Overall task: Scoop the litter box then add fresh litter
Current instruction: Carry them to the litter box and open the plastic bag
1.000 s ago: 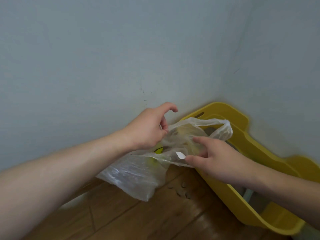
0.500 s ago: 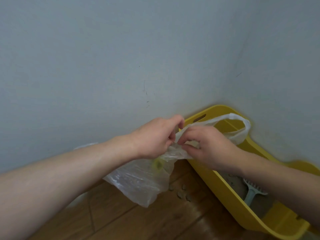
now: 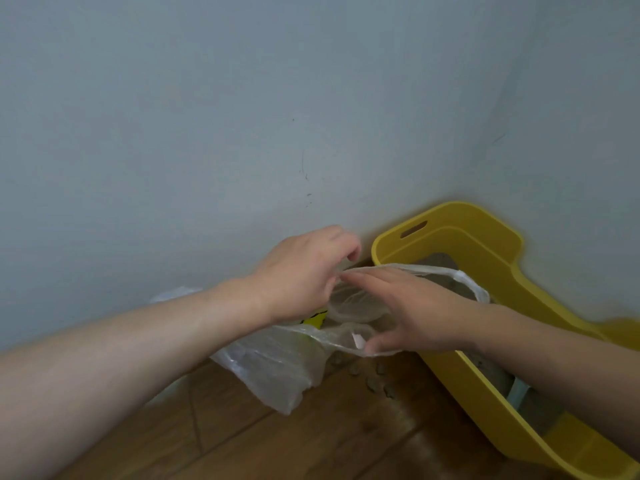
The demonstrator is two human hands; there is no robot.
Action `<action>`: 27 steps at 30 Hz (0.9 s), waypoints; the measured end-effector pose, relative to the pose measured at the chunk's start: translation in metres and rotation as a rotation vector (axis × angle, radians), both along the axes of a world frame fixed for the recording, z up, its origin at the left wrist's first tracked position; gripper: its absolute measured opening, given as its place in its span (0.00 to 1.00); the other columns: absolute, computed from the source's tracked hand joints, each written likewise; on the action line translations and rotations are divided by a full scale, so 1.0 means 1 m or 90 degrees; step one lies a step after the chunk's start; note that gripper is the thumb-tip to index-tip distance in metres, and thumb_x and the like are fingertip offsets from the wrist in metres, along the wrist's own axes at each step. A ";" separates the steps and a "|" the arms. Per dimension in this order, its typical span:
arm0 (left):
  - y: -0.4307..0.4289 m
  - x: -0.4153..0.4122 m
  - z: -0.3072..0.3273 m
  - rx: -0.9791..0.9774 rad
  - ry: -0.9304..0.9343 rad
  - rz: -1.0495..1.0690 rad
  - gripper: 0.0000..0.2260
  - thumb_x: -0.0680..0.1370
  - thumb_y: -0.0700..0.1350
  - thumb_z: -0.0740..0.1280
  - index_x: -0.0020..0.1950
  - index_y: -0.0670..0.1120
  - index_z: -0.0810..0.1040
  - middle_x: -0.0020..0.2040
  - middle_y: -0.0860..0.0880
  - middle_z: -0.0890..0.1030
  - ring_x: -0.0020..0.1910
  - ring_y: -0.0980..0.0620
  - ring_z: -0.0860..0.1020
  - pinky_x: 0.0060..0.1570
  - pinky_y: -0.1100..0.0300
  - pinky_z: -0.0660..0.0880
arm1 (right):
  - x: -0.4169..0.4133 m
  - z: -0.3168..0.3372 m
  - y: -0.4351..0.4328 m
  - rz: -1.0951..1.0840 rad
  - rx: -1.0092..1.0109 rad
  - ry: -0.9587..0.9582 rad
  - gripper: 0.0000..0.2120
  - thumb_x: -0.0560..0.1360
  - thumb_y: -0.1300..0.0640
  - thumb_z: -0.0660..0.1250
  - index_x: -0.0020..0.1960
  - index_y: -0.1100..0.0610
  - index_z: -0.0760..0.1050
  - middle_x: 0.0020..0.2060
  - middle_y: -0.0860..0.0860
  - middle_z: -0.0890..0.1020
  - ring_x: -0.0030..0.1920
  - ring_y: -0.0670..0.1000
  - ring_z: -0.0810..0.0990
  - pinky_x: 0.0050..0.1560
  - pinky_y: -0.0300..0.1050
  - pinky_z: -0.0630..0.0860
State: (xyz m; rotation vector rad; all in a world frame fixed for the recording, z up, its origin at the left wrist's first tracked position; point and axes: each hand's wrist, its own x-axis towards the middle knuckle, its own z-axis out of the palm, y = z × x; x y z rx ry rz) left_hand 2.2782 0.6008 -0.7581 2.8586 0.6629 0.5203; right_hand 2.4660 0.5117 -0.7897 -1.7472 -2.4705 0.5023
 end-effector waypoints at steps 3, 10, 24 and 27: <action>-0.011 -0.007 -0.011 -0.041 0.003 -0.047 0.10 0.72 0.36 0.67 0.49 0.48 0.76 0.40 0.54 0.75 0.38 0.51 0.73 0.36 0.57 0.71 | 0.002 -0.012 0.004 -0.001 -0.028 0.048 0.50 0.67 0.37 0.75 0.79 0.41 0.49 0.77 0.41 0.59 0.75 0.44 0.60 0.73 0.45 0.62; -0.005 -0.025 -0.044 -0.219 0.186 0.108 0.13 0.71 0.45 0.75 0.54 0.50 0.81 0.49 0.52 0.84 0.49 0.50 0.81 0.50 0.53 0.78 | 0.002 -0.031 0.012 -0.021 -0.048 0.036 0.50 0.68 0.36 0.74 0.79 0.45 0.49 0.78 0.41 0.56 0.76 0.43 0.57 0.72 0.38 0.58; 0.002 -0.050 -0.100 -0.268 0.303 0.118 0.55 0.62 0.71 0.71 0.80 0.52 0.50 0.80 0.51 0.57 0.79 0.56 0.49 0.78 0.49 0.39 | -0.017 -0.091 0.031 0.027 -0.056 0.011 0.47 0.68 0.27 0.65 0.79 0.41 0.49 0.80 0.44 0.48 0.78 0.47 0.50 0.76 0.46 0.52; 0.005 -0.055 -0.110 -0.289 0.356 0.128 0.48 0.67 0.75 0.62 0.80 0.55 0.49 0.81 0.53 0.55 0.79 0.59 0.45 0.74 0.40 0.32 | -0.013 -0.102 0.033 0.009 -0.129 -0.004 0.39 0.67 0.23 0.60 0.73 0.39 0.65 0.80 0.43 0.47 0.79 0.48 0.48 0.77 0.51 0.53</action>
